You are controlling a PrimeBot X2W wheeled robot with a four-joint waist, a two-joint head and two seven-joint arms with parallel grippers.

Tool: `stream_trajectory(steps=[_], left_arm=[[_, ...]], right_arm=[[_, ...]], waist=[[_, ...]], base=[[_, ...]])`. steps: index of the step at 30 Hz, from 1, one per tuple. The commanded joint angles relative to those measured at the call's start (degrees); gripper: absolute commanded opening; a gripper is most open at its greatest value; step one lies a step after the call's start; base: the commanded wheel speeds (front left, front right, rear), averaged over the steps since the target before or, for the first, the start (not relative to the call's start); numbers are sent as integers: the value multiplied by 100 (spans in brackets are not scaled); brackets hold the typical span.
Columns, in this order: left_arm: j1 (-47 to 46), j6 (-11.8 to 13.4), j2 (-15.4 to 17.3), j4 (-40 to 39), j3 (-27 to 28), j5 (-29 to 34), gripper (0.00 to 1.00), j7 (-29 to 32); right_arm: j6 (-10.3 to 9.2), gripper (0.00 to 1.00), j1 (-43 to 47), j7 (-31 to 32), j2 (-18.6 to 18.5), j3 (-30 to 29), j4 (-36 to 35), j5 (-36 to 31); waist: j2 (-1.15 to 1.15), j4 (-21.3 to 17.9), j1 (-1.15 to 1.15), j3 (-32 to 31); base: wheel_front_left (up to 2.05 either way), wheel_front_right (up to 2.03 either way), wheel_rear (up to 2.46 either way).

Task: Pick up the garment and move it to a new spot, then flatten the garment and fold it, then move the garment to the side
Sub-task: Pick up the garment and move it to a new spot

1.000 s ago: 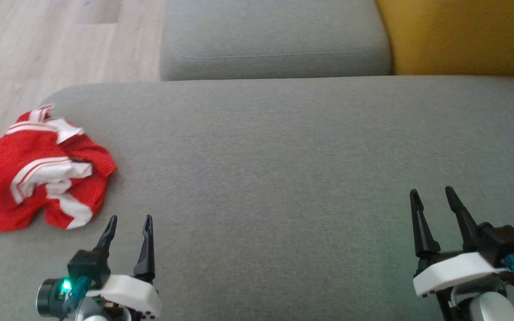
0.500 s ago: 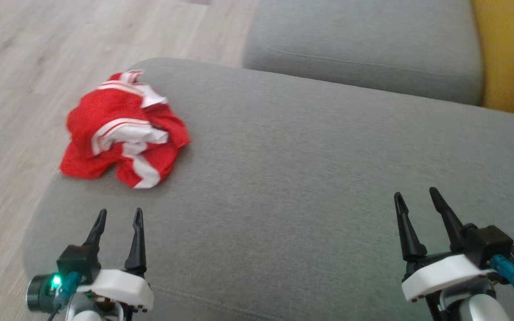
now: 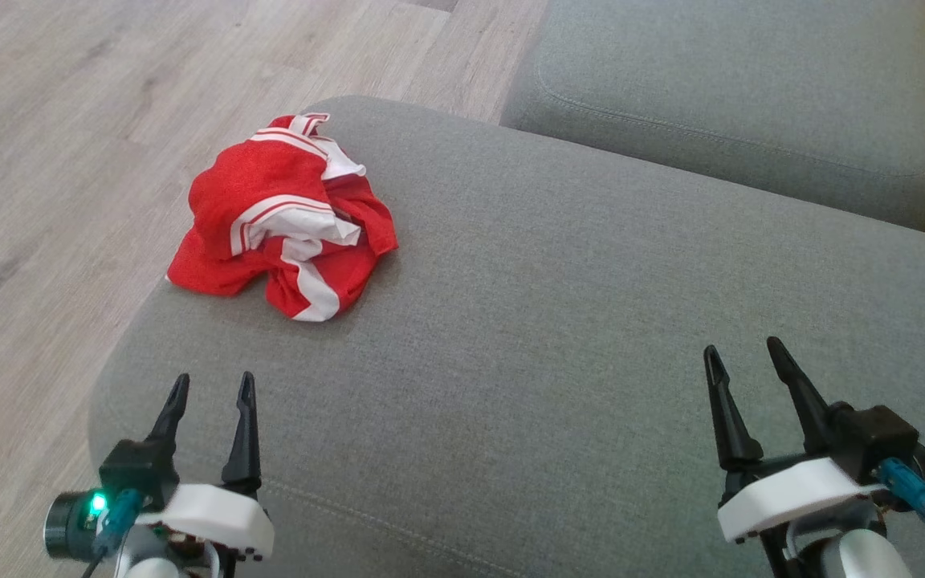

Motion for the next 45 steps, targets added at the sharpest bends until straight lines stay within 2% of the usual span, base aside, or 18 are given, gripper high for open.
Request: stream_trajectory(steps=[1,15,25,27,29,37,45], left_arm=[[-335,-8,69,-175,186,51,100,-71],[-668,-72,-29,-98,235,-101,100,-71],[-2082,-181,-107,180,392,-159,100,-71],[-2264,-190,-111,265,423,-162,100,-71],[-2796,-240,-66,613,513,-135,100,-71],[-3851,-275,191,1878,641,11,100,-71],[-4634,55,468,3682,680,172,100,-55]], right_arm=[[-4,100,-160,-17,-38,122,-199,-19],[-4,100,-247,93,-75,157,-314,-26],[-4,100,-893,565,-639,375,-1004,-71],[-4,100,-951,607,-699,390,-1071,-62],[-4,100,-1091,705,-855,403,-1222,-33],[-4,100,-1328,757,-1042,406,-1381,31],[-4,100,-1451,744,-1031,437,-1339,84]], waist=[[0,5,0,0],[0,-63,0,244],[0,-638,0,1749],[0,-693,0,1895],[0,-841,0,2262],[0,-1070,0,2723],[0,-1119,0,2818]], base=[[0,0,0],[0,0,0],[0,0,0],[0,0,0],[0,0,0],[0,0,0],[0,0,0]])
